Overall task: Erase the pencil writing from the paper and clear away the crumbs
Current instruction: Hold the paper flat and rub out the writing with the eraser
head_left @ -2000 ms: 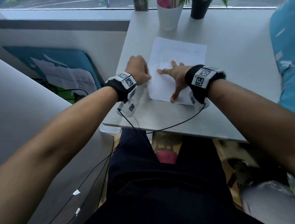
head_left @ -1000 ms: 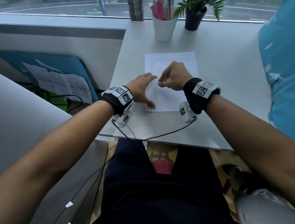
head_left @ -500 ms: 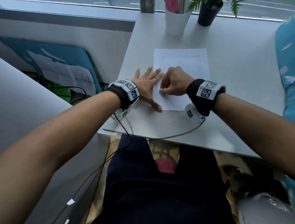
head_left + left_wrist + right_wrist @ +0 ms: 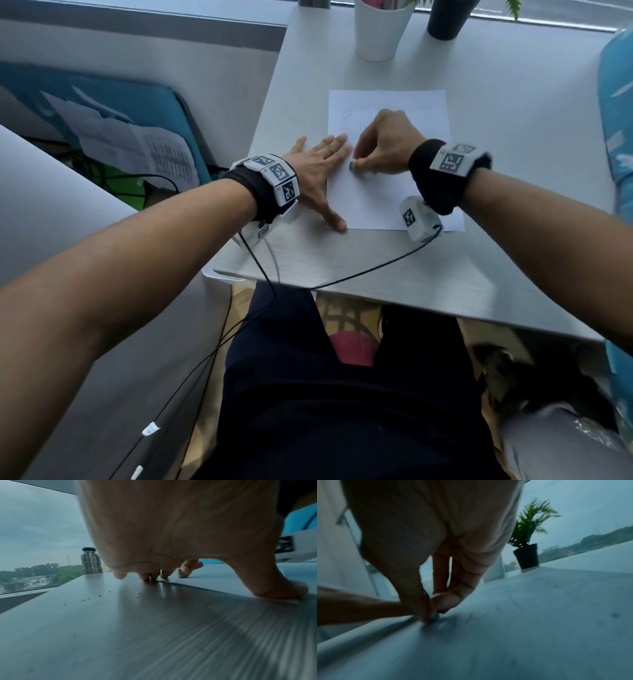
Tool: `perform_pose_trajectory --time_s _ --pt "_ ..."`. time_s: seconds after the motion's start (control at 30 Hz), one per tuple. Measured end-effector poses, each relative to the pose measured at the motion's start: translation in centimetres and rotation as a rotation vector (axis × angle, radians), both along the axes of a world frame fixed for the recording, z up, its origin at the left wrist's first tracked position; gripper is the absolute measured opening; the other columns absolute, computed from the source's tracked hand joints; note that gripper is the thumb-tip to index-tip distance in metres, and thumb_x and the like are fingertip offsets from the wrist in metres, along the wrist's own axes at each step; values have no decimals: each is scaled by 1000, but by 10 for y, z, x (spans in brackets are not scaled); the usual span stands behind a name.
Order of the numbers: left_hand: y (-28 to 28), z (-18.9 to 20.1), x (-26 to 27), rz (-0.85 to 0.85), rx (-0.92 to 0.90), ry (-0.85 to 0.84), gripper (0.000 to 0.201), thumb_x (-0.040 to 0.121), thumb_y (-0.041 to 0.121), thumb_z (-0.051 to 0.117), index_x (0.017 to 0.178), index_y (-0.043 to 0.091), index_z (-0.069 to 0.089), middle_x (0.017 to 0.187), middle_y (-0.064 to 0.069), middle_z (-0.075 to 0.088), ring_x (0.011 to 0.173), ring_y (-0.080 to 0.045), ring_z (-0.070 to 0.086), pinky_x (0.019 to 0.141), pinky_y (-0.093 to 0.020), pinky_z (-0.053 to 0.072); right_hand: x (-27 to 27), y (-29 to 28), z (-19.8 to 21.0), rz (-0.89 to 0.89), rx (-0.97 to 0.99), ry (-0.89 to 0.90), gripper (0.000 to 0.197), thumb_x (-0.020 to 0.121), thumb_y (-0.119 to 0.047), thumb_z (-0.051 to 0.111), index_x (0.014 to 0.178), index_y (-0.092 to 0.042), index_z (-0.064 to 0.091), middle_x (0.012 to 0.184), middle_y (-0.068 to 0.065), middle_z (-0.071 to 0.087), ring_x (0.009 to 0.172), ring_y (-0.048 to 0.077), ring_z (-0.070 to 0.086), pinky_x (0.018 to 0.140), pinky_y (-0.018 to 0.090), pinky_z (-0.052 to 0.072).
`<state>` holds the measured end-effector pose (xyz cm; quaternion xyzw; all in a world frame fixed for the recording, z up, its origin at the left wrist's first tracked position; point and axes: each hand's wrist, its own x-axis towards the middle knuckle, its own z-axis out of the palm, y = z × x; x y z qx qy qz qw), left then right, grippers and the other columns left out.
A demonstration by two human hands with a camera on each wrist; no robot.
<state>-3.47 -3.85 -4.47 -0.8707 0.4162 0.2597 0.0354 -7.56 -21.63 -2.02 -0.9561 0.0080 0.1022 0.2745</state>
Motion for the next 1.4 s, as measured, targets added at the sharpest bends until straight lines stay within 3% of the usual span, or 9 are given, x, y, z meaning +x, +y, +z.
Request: perform_pose_trajectory --time_s 0.27,0.4,0.53,0.67,0.8,0.93,1.07,1.23,1.4 --pt "-5 0 2 13 55 14 147 43 92 65 154 35 -14 160 1 -26 149 -17 -20 116 -59 -11 1 -9 0 -61 3 -4 12 70 -20 81 80 -13 79 73 6 74 57 7 61 59 16 51" --pt "-5 -1 3 12 79 2 148 43 92 65 153 37 -16 159 1 -29 148 -17 -21 116 -60 -11 -25 9 -3 152 21 115 6 72 -19 81 75 -14 79 62 -2 70 49 2 60 55 13 49" --pt "-8 3 1 21 90 1 146 44 91 66 153 38 -16 160 1 -28 148 -17 -20 116 -59 -11 -7 -9 3 -46 15 14 13 70 -20 81 80 -13 79 71 4 74 47 -3 58 67 24 59" --pt "-8 3 1 22 104 3 149 41 92 65 152 36 -18 159 1 -30 148 -17 -21 116 -60 -12 -32 12 -2 171 15 124 7 72 -21 81 74 -15 78 63 -2 71 52 5 62 55 14 49" --pt "-9 5 -2 32 108 0 149 41 91 66 152 38 -17 160 2 -29 148 -17 -20 116 -59 -12 -13 -8 7 -44 12 58 14 70 -22 83 79 -12 79 68 4 73 54 6 63 56 14 52" --pt "-9 5 -1 33 113 6 152 38 92 67 151 38 -20 159 2 -31 148 -17 -22 115 -58 -14 -34 12 -2 174 2 130 9 73 -22 82 76 -15 78 67 1 73 54 7 66 56 11 52" --pt "-9 6 -3 39 113 8 150 41 88 70 152 39 -18 159 2 -30 148 -17 -22 115 -57 -15 -16 -13 3 -70 40 56 15 71 -21 82 82 -12 79 74 6 75 61 11 68 69 25 60" --pt "-8 4 -1 35 113 14 152 39 90 68 151 37 -21 158 2 -32 147 -16 -23 115 -57 -15 -39 10 -5 164 11 110 8 72 -24 81 74 -17 78 65 -13 67 51 -5 59 57 12 49" --pt "-10 7 -4 42 118 19 152 41 88 71 151 36 -20 159 2 -30 148 -16 -23 115 -59 -14 -25 4 -4 2 11 37 10 69 -22 79 76 -14 78 70 1 73 57 4 62 59 12 51"
